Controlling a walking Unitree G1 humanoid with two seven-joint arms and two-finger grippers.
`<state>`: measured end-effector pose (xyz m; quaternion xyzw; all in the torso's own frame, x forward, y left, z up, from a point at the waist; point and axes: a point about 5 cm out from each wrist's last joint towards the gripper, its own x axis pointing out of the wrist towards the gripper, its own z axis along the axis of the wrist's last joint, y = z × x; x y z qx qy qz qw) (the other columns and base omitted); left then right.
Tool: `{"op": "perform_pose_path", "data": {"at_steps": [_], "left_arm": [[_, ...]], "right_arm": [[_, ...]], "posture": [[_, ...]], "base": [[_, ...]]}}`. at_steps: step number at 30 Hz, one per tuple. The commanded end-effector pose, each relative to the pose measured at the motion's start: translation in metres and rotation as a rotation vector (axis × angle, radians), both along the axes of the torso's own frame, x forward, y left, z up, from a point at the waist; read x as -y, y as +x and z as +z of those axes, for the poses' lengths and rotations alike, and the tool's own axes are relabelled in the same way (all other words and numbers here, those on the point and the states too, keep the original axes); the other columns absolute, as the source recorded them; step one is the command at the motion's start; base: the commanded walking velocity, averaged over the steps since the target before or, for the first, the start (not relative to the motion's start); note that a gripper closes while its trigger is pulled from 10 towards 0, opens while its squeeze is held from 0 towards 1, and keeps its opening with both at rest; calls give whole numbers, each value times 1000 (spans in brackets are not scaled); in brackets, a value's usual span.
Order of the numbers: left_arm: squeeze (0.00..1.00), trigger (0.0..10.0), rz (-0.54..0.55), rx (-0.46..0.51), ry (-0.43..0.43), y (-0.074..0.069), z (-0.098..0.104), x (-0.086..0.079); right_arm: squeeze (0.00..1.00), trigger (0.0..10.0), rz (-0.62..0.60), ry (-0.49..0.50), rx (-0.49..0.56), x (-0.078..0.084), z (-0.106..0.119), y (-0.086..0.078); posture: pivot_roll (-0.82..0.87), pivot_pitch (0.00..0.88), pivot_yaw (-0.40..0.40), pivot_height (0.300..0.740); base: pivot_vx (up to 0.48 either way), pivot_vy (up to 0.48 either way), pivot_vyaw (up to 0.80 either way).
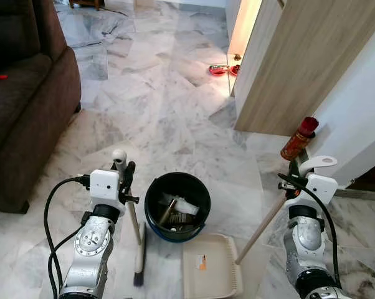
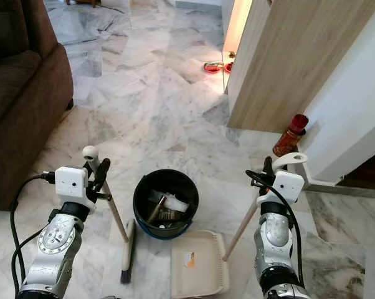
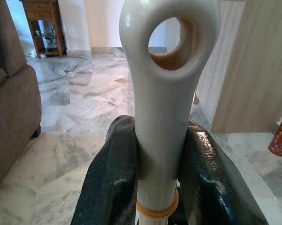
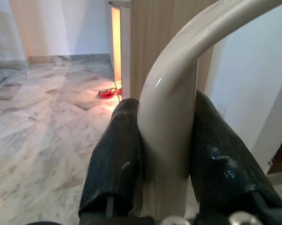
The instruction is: Sweep floor
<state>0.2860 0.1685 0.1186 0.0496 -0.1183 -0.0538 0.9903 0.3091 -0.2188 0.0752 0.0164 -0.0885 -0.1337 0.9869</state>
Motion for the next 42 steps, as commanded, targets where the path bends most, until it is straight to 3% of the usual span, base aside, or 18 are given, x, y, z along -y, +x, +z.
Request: {"op": "perform_pose_path", "data": {"at_steps": [1,28,42], "left_arm": [[0,10000,-12,34,12,0,6,2],[0,10000,-6,43,13,1,8,1],[0,10000,5,42,10,1,7,1]], "right_arm": [[0,10000,-11,1,8,3,2,1],[0,10000,-9,-2,8,4,4,2],[0,10000,-4,-2,5,5,4,2]], "posture": [[176,125,-111,740],[181,132,-115,740],[183,132,-120,740]], "base": [[-244,0,0],[-261,0,0],[0,0,0]]}}
